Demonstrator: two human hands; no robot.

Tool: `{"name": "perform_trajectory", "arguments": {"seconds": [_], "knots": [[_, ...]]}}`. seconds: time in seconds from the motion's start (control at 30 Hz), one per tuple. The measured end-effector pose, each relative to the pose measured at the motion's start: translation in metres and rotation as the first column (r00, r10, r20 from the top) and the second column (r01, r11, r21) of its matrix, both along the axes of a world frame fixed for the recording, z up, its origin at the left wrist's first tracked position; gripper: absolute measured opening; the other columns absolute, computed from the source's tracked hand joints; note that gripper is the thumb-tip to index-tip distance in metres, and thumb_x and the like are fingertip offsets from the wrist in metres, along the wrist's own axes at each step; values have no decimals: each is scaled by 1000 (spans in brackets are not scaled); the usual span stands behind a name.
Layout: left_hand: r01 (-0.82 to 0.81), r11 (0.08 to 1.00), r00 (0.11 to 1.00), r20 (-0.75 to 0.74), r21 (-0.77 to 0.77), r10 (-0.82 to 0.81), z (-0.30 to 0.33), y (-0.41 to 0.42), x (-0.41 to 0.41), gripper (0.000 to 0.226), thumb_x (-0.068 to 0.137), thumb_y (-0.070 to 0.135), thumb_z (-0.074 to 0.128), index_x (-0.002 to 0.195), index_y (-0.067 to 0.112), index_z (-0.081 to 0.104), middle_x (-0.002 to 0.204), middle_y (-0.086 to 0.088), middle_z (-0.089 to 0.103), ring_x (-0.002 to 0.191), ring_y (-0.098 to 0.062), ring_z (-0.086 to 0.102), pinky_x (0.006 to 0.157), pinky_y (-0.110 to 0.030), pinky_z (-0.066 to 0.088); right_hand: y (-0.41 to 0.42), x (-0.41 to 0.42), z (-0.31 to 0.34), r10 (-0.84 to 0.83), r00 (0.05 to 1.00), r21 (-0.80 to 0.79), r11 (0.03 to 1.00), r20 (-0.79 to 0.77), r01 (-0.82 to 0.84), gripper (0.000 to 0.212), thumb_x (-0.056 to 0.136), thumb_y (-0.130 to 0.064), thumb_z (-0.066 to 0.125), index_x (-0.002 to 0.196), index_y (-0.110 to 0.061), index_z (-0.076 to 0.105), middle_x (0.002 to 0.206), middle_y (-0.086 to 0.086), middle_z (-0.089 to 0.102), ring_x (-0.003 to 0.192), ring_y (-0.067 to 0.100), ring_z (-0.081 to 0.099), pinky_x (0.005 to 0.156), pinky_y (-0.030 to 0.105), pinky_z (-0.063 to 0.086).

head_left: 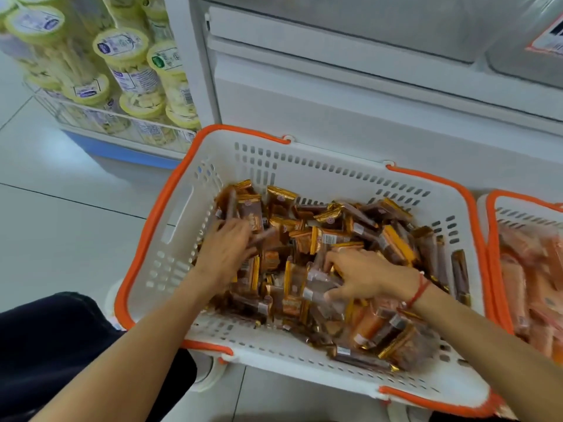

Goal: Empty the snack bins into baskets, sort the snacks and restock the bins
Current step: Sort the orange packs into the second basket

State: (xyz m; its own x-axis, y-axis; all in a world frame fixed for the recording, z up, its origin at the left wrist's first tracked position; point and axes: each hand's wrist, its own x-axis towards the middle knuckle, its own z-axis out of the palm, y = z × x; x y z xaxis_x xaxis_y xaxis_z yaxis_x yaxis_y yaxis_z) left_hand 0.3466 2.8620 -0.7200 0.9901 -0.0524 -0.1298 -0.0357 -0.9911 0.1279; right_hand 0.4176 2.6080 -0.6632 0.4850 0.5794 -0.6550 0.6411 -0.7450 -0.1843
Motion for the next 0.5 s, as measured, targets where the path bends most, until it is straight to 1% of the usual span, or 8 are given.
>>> {"name": "perform_trajectory", "arguments": {"seconds": [0.03,0.1,0.17,0.23,0.3,0.4,0.47,0.5], "knots": [[-75,996,997,29,-42,77,3,0,3,25,94,39,56,107,19,50,122,-2,59,119,-20,52,102,-38,35,-7,3,2,-41,998,16,999,40,40,53,80,-62,64,111,-22,51,102,-2,57,91,19,57,68,36,47],[-133,991,990,39,-21,134,5,-2,9,28,93,39,60,108,20,47,122,-1,59,118,-20,53,99,-37,38,-20,6,3,-158,981,108,983,112,146,52,81,-62,61,114,-23,50,104,-3,60,90,18,59,69,36,50],[-174,985,983,58,23,172,4,-7,10,41,87,37,68,117,19,46,126,0,56,124,-20,48,105,-37,35,-27,6,2,-280,948,192,949,153,249,51,84,-59,61,119,-25,49,109,-5,60,93,18,60,69,35,50],[-169,985,982,88,39,166,1,-9,7,58,78,33,78,124,17,48,131,-3,54,130,-24,43,111,-42,32,-30,6,-1,-367,915,229,917,169,325,50,86,-56,60,123,-24,50,112,-4,60,95,19,60,66,33,46],[-108,992,991,85,64,102,-1,-2,5,65,72,32,83,126,18,52,132,-4,54,131,-27,43,110,-45,33,-34,7,-6,-462,880,264,867,105,423,50,87,-52,62,125,-21,52,112,-2,62,94,19,61,67,35,47],[-114,988,993,23,104,112,-1,12,0,49,83,38,73,127,22,58,139,0,50,139,-23,32,108,-43,33,-40,10,-9,-601,798,331,745,-43,578,47,89,-43,65,125,-16,55,116,3,63,97,19,60,83,40,51],[-111,983,994,10,144,111,-1,16,-2,43,87,40,67,126,23,61,142,1,48,139,-21,32,109,-41,31,-41,9,-10,-612,789,334,733,-56,593,44,89,-42,65,123,-17,56,115,2,63,98,19,60,86,42,51],[-112,983,994,7,148,112,0,17,-3,44,86,38,68,126,22,60,142,1,49,137,-22,34,108,-41,31,-40,9,-11,-611,790,338,733,-54,590,43,89,-42,65,122,-17,56,114,2,63,97,19,60,85,42,51]]}}
